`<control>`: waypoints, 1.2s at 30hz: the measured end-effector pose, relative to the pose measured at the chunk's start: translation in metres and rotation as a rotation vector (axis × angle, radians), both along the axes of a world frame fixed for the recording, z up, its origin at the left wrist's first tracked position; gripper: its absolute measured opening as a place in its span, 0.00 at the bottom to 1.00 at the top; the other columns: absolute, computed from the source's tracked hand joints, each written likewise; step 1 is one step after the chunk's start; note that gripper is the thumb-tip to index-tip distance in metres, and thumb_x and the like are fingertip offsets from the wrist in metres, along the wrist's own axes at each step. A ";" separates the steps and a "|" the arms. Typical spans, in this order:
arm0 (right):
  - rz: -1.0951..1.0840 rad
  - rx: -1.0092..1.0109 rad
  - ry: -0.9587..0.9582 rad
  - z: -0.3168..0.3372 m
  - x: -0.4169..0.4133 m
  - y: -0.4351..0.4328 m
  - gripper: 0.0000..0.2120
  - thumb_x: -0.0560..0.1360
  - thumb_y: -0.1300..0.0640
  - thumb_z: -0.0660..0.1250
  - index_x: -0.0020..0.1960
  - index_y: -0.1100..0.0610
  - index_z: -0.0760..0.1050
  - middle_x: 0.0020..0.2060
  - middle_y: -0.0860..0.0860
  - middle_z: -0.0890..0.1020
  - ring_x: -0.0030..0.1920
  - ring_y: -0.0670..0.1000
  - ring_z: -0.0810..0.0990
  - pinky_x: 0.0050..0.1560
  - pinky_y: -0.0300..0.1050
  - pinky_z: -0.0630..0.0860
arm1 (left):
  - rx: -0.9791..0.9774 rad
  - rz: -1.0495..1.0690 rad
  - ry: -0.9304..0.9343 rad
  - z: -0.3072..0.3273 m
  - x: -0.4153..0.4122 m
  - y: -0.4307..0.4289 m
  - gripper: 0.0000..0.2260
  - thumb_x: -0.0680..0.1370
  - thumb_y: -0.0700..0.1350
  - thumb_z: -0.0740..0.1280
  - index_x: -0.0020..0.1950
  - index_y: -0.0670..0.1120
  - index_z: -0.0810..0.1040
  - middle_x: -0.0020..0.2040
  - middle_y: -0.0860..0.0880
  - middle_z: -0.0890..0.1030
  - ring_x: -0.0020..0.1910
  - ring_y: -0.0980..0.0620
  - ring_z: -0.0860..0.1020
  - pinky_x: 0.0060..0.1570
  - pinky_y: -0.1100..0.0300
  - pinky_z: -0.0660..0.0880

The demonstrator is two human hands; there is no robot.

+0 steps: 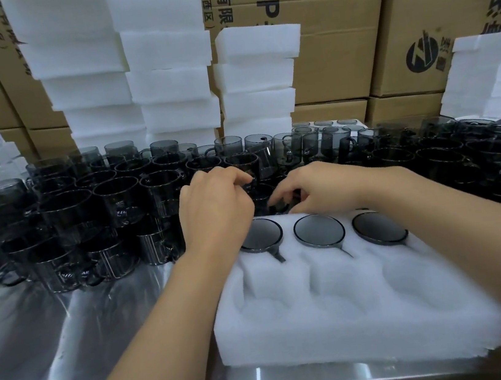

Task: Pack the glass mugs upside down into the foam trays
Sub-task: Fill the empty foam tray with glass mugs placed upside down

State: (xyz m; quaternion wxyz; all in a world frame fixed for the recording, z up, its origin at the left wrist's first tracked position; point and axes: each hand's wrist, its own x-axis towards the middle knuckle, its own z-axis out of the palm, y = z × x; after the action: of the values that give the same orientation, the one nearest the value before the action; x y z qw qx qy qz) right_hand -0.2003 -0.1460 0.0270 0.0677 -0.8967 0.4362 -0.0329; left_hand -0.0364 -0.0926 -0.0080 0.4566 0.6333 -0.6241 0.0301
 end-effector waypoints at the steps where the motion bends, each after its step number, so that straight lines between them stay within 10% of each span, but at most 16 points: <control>1: 0.001 -0.013 -0.003 0.001 0.003 -0.001 0.17 0.76 0.54 0.68 0.64 0.45 0.75 0.49 0.46 0.78 0.41 0.39 0.72 0.46 0.38 0.71 | 0.035 0.007 0.009 0.000 0.000 -0.001 0.16 0.76 0.38 0.58 0.51 0.53 0.83 0.51 0.52 0.83 0.53 0.48 0.76 0.51 0.55 0.69; 6: -0.045 -0.129 0.018 -0.001 0.020 -0.001 0.18 0.74 0.48 0.69 0.63 0.47 0.73 0.50 0.46 0.74 0.51 0.49 0.74 0.52 0.47 0.74 | 0.200 0.021 -0.025 -0.002 0.000 -0.003 0.12 0.74 0.43 0.61 0.45 0.55 0.82 0.39 0.53 0.82 0.40 0.48 0.77 0.32 0.60 0.65; 19: -0.120 -0.310 -0.193 -0.021 0.034 -0.005 0.27 0.80 0.54 0.59 0.76 0.47 0.54 0.76 0.51 0.54 0.69 0.57 0.66 0.62 0.52 0.71 | 0.292 -0.070 0.023 -0.003 0.001 -0.006 0.06 0.74 0.45 0.65 0.44 0.52 0.82 0.42 0.51 0.82 0.45 0.48 0.79 0.46 0.55 0.77; 36: -0.149 -0.379 -0.390 -0.021 0.034 0.000 0.23 0.81 0.58 0.56 0.75 0.53 0.58 0.70 0.54 0.64 0.61 0.59 0.73 0.56 0.53 0.73 | 0.159 -0.091 0.076 -0.007 0.003 -0.009 0.08 0.70 0.45 0.72 0.47 0.52 0.80 0.35 0.58 0.76 0.42 0.54 0.77 0.43 0.63 0.69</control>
State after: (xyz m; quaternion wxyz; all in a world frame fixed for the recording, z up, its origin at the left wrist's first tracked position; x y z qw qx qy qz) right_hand -0.1662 -0.1461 0.0065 -0.0214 -0.8355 0.4657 -0.2908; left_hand -0.0337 -0.1012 -0.0146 0.4291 0.6392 -0.6349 -0.0643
